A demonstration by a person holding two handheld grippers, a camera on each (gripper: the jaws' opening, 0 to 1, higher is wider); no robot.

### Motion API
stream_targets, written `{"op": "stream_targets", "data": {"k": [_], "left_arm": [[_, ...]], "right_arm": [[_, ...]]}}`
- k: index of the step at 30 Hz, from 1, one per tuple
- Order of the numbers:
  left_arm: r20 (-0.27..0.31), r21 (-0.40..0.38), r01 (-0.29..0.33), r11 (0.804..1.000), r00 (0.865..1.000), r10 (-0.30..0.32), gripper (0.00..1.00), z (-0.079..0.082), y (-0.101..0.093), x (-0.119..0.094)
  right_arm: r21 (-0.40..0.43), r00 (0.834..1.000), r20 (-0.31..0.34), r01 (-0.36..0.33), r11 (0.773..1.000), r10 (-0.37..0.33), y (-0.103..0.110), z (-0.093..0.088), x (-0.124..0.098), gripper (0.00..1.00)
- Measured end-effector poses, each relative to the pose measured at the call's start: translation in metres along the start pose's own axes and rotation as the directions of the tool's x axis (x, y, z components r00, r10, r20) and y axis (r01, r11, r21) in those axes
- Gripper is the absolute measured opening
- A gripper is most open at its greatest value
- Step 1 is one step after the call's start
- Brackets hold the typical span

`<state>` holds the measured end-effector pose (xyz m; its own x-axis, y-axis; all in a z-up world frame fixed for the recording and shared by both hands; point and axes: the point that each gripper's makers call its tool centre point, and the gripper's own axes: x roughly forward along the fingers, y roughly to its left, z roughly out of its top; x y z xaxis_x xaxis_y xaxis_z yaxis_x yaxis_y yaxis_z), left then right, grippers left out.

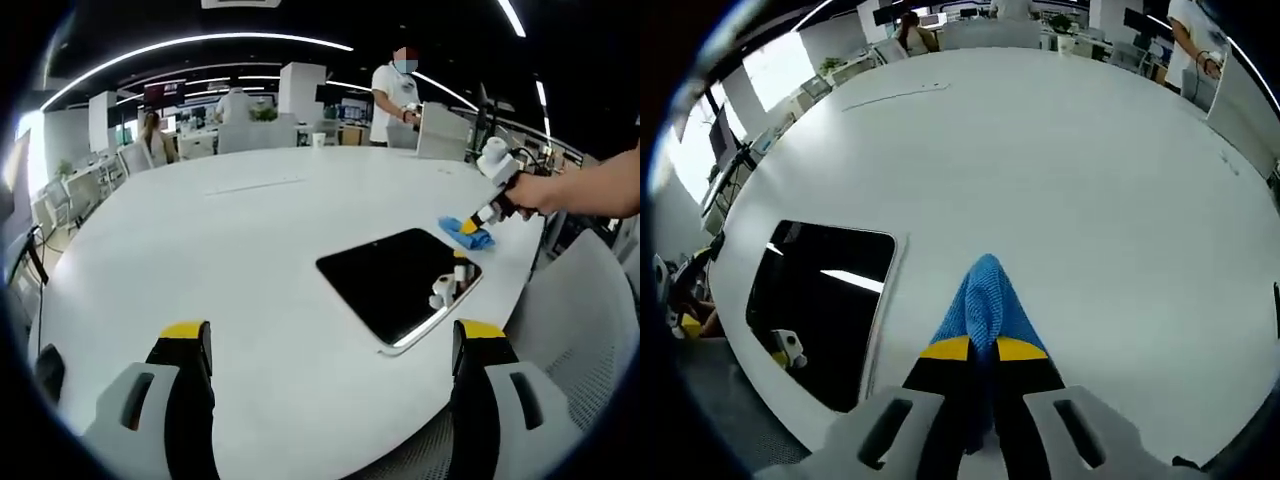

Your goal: Wipe the mirror surface with the cleaning cloth until all visible marks leave the cleaned area.

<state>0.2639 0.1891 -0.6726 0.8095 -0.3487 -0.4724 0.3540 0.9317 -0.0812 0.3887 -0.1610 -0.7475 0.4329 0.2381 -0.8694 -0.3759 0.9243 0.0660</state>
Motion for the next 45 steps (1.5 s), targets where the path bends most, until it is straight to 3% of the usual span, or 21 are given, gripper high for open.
{"op": "stream_targets", "data": {"k": [8, 16, 20, 21, 26, 31, 33, 35, 36, 38, 40, 41, 42, 43, 45], "left_arm": [[-0.007, 0.009, 0.006, 1.000, 1.000, -0.006, 0.98, 0.000, -0.003, 0.000], [-0.005, 0.008, 0.009, 1.000, 1.000, -0.009, 0.99, 0.001, -0.005, -0.002], [-0.002, -0.010, 0.005, 1.000, 1.000, -0.005, 0.99, 0.002, -0.005, -0.003], [0.000, -0.014, 0.002, 1.000, 1.000, -0.002, 0.99, 0.002, -0.004, -0.003], [0.008, -0.021, -0.001, 1.000, 1.000, 0.001, 0.99, 0.003, -0.004, -0.005], [0.005, 0.002, 0.017, 1.000, 1.000, -0.017, 0.99, 0.006, -0.010, -0.005], [0.007, 0.023, 0.020, 1.000, 1.000, -0.020, 0.99, 0.008, -0.011, -0.006], [0.015, 0.023, 0.023, 0.999, 1.000, -0.023, 0.99, 0.010, -0.011, -0.007], [0.018, 0.013, 0.026, 1.000, 0.999, -0.026, 0.99, 0.011, -0.011, -0.008], [0.014, -0.005, 0.038, 0.999, 0.999, -0.038, 0.99, 0.010, -0.011, -0.008], [0.015, 0.002, 0.041, 0.999, 0.999, -0.041, 0.99, 0.011, -0.010, -0.009], [0.018, 0.009, 0.039, 0.999, 0.999, -0.040, 0.99, 0.011, -0.008, -0.010], [0.021, 0.012, 0.037, 0.999, 0.999, -0.038, 0.99, 0.011, -0.006, -0.011], [0.026, 0.014, 0.035, 0.999, 0.999, -0.036, 0.99, 0.012, -0.004, -0.012], [0.030, 0.009, 0.032, 0.999, 0.999, -0.032, 0.99, 0.011, -0.001, -0.015]], "right_arm": [[-0.016, 1.000, -0.022, 0.015, 1.000, -0.015, 0.000, 0.001, 0.000, 0.01], [-0.010, 1.000, -0.004, -0.029, 1.000, 0.029, 0.001, 0.001, -0.002, 0.02], [-0.033, 0.998, 0.016, -0.056, 0.998, 0.056, 0.002, 0.001, -0.007, 0.10], [-0.047, 0.993, 0.083, -0.079, 0.996, 0.083, 0.005, 0.010, -0.015, 0.16], [-0.154, 0.970, 0.218, -0.077, 0.985, 0.110, 0.003, 0.019, -0.040, 0.38], [-0.123, 0.935, 0.333, -0.088, 0.989, 0.124, -0.006, 0.014, -0.065, 0.66], [-0.124, 0.930, 0.344, -0.094, 0.988, 0.132, -0.008, 0.003, -0.073, 0.74], [-0.130, 0.909, 0.394, -0.094, 0.987, 0.138, -0.009, -0.001, -0.084, 0.80], [-0.164, 0.888, 0.431, -0.097, 0.982, 0.159, -0.006, -0.001, -0.091, 0.82], [-0.205, 0.874, 0.459, -0.073, 0.976, 0.161, -0.005, -0.006, -0.097, 0.89], [-0.241, 0.841, 0.498, -0.100, 0.965, 0.211, 0.004, -0.009, -0.105, 0.92], [-0.249, 0.843, 0.493, -0.099, 0.963, 0.214, 0.005, -0.015, -0.106, 0.95], [-0.274, 0.834, 0.504, -0.092, 0.957, 0.224, 0.007, -0.018, -0.108, 0.98], [-0.271, 0.842, 0.493, -0.091, 0.958, 0.219, 0.006, -0.024, -0.107, 0.98], [-0.275, 0.843, 0.482, -0.112, 0.955, 0.238, 0.009, -0.036, -0.108, 0.98]]}}
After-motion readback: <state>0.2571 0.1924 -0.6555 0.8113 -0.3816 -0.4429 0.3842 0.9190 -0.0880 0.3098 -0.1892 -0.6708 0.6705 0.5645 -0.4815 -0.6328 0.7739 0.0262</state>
